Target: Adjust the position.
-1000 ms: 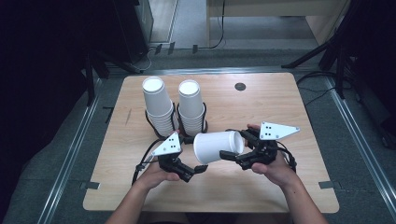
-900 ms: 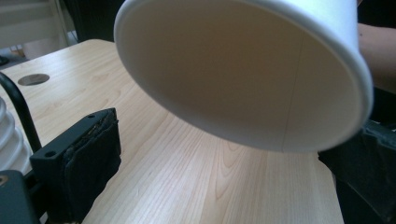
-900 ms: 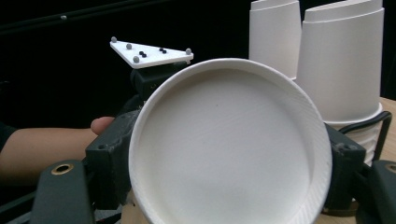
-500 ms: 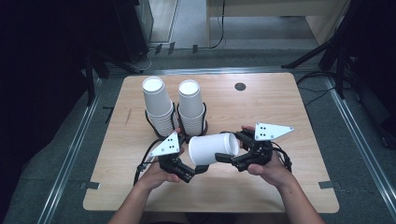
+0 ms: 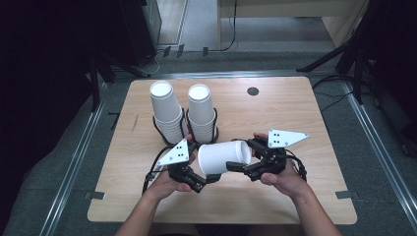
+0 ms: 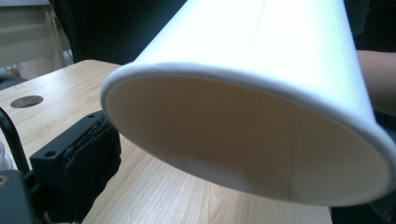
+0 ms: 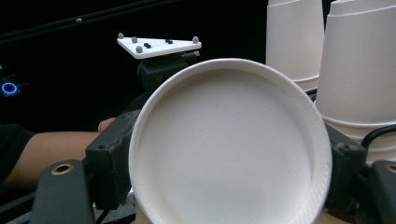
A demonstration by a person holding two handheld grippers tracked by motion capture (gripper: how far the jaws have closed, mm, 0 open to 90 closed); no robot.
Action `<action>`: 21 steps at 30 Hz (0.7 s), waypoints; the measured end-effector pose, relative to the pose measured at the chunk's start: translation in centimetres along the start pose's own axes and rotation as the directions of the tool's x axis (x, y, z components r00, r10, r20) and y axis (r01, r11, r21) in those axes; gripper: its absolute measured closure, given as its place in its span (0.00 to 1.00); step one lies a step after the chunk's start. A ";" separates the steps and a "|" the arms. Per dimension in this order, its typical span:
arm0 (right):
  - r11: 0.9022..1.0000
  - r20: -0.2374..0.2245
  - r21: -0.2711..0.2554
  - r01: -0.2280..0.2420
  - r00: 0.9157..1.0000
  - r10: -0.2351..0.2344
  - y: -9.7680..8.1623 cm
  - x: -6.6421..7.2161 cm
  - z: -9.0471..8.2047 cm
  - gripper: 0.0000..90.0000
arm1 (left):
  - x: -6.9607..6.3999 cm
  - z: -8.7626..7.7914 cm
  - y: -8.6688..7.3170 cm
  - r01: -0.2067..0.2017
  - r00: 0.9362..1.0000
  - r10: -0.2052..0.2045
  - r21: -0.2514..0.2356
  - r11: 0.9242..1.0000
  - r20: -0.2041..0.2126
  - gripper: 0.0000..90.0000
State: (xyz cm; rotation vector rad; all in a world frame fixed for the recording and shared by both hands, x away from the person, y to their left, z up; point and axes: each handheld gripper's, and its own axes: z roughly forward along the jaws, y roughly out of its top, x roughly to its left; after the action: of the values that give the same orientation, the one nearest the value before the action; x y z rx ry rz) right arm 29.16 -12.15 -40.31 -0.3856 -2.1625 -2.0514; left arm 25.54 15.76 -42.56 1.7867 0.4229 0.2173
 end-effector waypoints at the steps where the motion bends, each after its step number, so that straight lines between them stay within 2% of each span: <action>1: 1.000 -0.001 0.000 0.001 1.000 -0.001 0.0 0.0 0.0 0.25 | 0.0 0.0 0.0 -0.001 1.000 0.001 -0.002 1.000 0.001 0.00; 9: 1.000 -0.006 0.004 0.000 1.000 0.000 -0.1 0.0 0.4 0.25 | 0.0 0.0 0.0 0.004 1.000 -0.004 -0.013 1.000 0.011 0.02; 21: 1.000 -0.024 0.010 -0.016 1.000 0.017 -0.1 -0.2 0.0 0.25 | -0.2 0.1 0.0 -0.018 1.000 0.018 -0.014 1.000 0.020 0.04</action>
State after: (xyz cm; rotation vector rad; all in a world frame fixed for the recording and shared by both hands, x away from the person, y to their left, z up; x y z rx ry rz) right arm 29.33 -12.18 -40.51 -0.3740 -2.1477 -2.0250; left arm 25.37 15.61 -42.57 1.7787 0.3902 0.2146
